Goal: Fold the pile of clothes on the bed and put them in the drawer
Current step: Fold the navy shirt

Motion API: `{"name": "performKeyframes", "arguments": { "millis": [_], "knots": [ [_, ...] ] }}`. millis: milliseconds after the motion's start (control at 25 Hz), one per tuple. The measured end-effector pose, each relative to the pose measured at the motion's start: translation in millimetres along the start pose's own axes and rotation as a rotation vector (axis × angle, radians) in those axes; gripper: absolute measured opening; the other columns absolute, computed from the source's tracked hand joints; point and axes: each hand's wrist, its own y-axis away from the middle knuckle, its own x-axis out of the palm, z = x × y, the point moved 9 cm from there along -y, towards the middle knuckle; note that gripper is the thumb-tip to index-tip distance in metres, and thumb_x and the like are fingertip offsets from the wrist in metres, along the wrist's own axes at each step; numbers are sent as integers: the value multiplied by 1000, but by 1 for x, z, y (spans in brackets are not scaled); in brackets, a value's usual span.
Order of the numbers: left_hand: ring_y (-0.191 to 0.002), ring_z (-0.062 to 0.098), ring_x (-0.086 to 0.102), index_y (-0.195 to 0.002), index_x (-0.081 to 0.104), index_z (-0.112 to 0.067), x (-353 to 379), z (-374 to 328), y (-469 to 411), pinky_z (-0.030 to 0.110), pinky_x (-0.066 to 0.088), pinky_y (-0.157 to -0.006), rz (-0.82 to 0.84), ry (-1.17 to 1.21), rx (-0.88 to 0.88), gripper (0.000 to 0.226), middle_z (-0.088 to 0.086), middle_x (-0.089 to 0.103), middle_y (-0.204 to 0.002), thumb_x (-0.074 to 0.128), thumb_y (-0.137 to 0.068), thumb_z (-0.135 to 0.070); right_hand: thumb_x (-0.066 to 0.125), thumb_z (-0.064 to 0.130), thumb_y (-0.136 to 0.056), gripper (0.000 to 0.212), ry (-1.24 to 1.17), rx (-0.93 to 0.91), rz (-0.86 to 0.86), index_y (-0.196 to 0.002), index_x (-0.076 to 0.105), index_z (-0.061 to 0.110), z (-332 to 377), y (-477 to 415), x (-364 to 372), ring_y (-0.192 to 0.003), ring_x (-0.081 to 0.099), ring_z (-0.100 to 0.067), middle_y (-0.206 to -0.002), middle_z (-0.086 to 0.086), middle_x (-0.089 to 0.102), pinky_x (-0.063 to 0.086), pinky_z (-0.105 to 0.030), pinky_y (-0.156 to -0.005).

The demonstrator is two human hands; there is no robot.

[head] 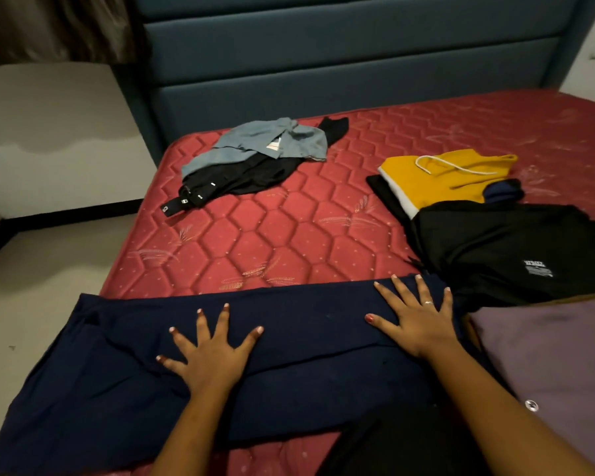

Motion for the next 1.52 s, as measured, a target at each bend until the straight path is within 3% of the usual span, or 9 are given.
{"name": "performKeyframes", "arguments": {
  "millis": [160,240,440,640,920,1000,1120,1320,1520],
  "knots": [
    [-145,37,-16,-150,1,-45,1,-17,12,70,-7,-108,-15,16,-74,77,-2,-7,-162,20,-84,-80,-22,87,-57,94,-21,22,-72,-145,-6,56,-4,-1,1,-147,-16,-25,-160,16,-6,-15,-60,-110],
    [-147,32,-10,-152,2,-40,13,-69,30,64,-2,-113,-43,-11,97,66,0,-3,-162,17,-93,-65,-29,86,-54,99,-29,18,-89,-145,-5,56,-3,-2,2,-147,-17,-26,-160,15,-6,-15,-60,-110],
    [-147,30,-13,-150,-1,-46,49,-183,80,59,-9,-112,19,-34,529,85,0,-6,-162,-8,-71,-78,-32,84,-53,101,-28,16,-121,-146,-5,55,-4,-2,2,-147,-16,-27,-160,15,-6,-16,-59,-110],
    [-147,22,-15,-148,0,-52,50,-179,78,60,-13,-110,3,-34,569,79,-8,-5,-161,2,-74,-80,-11,80,-68,87,-46,59,-162,-149,3,49,-7,0,2,-147,-13,-28,-161,13,0,-14,-53,-113],
    [-147,20,-16,-149,-1,-49,46,-163,82,64,-16,-107,24,-33,527,81,-9,-7,-161,14,-77,-84,-8,69,-74,87,-117,149,-191,-153,11,37,-22,30,4,-147,6,-30,-161,3,10,10,-42,-117],
    [-147,20,-17,-149,-2,-49,46,-154,85,65,-16,-106,24,-34,513,81,-9,-8,-161,11,-77,-84,11,65,-83,80,-188,193,-218,-152,24,27,-25,41,-2,-142,22,-35,-158,-4,22,25,-45,-113],
    [-147,20,-16,-148,-5,-50,45,-144,95,67,-16,-105,19,-23,517,97,-10,-10,-161,-15,-60,-89,46,48,-91,67,-263,265,-322,-145,40,9,-31,57,-12,-124,45,-42,-145,-20,42,43,-49,-99],
    [-146,21,-18,-148,-9,-49,49,-138,99,66,-18,-103,54,-27,521,112,-9,-13,-160,-33,-45,-87,42,63,-91,84,-288,476,-162,-153,9,17,-43,68,-21,-128,39,-35,-148,-17,27,39,-41,-99],
    [-145,23,-23,-146,-14,-49,52,-141,96,60,-34,-86,94,-54,519,114,-7,-18,-160,-35,-41,-87,51,75,-78,107,-322,557,-18,-153,-3,21,-40,71,-16,-135,31,-36,-155,-15,16,32,-42,-106]
  ]
}}
